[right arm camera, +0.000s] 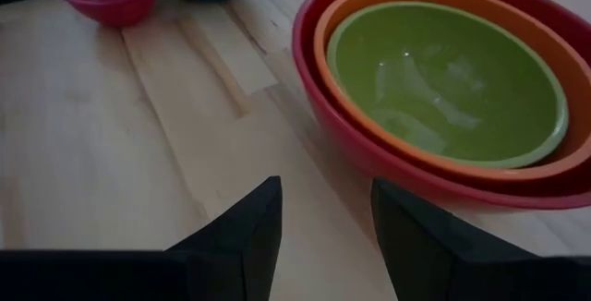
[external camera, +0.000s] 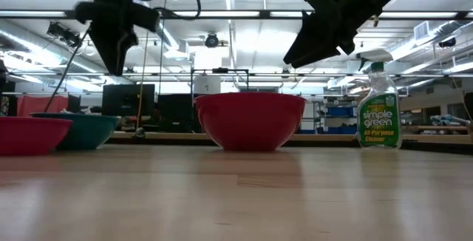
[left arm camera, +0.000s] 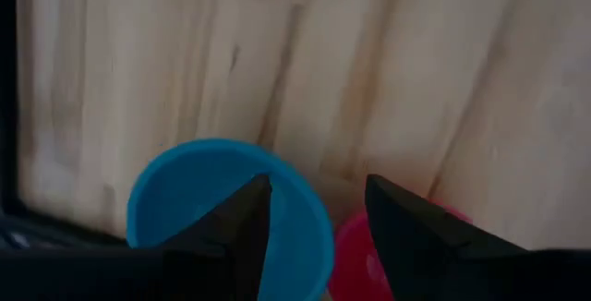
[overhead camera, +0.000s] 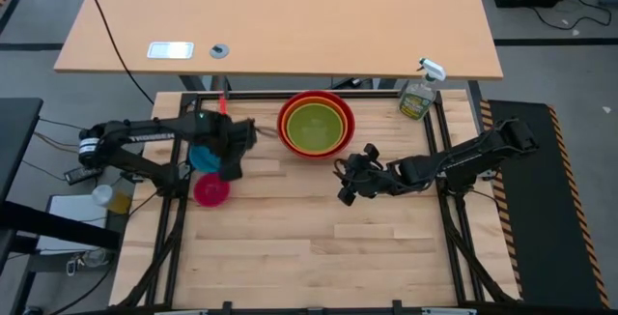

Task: Nest bowls inside each other
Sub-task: Stack the blue bowl on top of the green bowl

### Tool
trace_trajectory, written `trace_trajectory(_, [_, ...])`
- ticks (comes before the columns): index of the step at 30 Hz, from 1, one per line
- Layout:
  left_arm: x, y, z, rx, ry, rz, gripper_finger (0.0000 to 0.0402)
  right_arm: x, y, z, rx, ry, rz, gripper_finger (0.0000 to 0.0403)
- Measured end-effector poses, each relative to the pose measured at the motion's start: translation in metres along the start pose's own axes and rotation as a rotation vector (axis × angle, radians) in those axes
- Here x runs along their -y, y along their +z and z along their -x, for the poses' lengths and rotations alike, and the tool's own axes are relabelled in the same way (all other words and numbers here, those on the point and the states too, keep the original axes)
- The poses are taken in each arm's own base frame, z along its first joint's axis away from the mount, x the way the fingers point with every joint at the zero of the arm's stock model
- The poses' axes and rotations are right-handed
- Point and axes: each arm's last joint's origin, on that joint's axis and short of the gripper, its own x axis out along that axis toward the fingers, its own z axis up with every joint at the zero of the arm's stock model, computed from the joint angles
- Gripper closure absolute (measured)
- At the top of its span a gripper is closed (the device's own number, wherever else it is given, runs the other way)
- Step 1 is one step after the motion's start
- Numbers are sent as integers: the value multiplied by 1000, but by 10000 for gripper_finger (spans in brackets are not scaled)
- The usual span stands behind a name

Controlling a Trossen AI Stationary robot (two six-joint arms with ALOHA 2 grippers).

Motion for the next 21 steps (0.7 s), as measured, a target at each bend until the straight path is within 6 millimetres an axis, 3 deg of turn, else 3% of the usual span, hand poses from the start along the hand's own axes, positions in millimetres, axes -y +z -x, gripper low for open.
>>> trace_trajectory(5, [-25, 1, -12, -26, 7, 212, 221, -3, 0, 2, 12, 15, -4, 228])
trace_trajectory(9, [-35, -8, -41, -60, -2, 293, 218, -6, 0, 3, 19, 28, -3, 228])
trace_trajectory(15, [-38, -26, -74, -126, -3, 339, 212, -9, -2, 6, 22, 41, 4, 228])
trace_trajectory(21, [-37, -31, -83, -140, -20, 360, 212, -9, -1, 6, 24, 35, 2, 228])
